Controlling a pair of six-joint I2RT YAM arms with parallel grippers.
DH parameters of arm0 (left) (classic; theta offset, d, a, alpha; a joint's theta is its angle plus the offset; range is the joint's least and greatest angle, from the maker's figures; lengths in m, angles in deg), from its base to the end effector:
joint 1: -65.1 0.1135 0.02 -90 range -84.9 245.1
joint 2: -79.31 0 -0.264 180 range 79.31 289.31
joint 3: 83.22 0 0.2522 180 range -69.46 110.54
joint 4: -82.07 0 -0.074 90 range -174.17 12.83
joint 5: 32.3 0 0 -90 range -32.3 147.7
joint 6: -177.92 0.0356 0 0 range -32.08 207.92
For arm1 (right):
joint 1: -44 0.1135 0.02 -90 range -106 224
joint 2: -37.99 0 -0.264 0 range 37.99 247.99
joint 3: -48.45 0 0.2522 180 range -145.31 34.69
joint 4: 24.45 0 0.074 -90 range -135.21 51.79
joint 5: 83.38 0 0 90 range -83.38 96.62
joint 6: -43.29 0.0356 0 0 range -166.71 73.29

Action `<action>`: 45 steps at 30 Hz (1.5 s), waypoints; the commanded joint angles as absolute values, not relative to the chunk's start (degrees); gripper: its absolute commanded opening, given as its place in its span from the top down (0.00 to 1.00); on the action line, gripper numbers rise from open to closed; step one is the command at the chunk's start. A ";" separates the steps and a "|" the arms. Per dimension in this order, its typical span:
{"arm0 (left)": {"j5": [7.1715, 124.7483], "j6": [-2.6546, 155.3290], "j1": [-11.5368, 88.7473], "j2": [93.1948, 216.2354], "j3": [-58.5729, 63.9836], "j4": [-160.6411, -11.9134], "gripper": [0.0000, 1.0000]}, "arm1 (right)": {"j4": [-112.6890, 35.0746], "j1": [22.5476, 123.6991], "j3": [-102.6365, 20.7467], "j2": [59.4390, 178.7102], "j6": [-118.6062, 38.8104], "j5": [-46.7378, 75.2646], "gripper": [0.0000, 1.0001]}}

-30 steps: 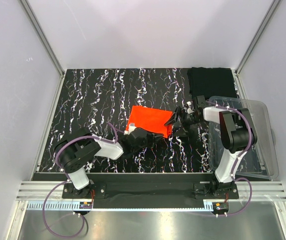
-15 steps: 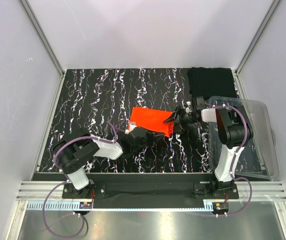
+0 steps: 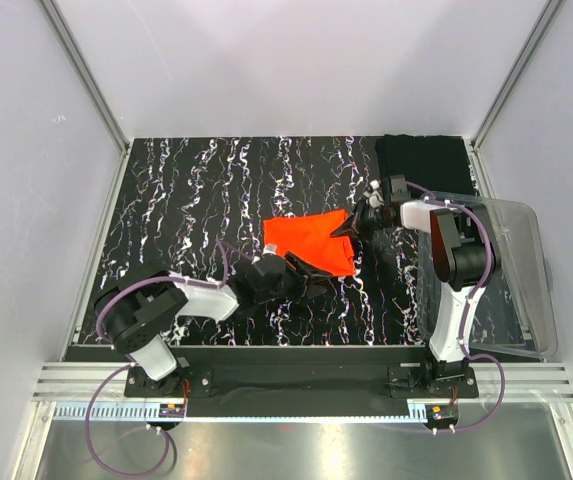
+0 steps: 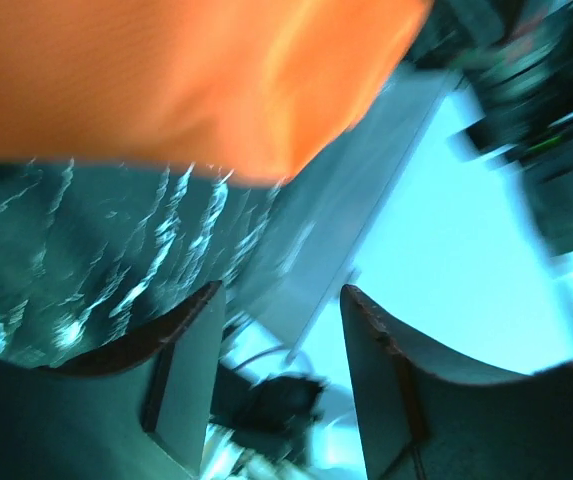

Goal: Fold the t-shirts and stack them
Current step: Neatly place the folded tshirt to the corner

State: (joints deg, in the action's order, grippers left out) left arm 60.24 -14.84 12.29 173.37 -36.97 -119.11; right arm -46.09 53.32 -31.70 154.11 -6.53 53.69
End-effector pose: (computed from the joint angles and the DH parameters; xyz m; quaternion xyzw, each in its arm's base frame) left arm 0.1837 -0.2447 0.1409 -0.3486 0.7761 -0.5172 0.0927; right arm 0.3836 0.0894 0.1194 0.1269 0.8783 0.4553 0.0717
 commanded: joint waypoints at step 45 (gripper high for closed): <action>88.11 55.75 32.23 167.29 -22.18 -73.19 0.52 | -98.77 41.89 -116.66 168.08 -63.24 22.71 1.00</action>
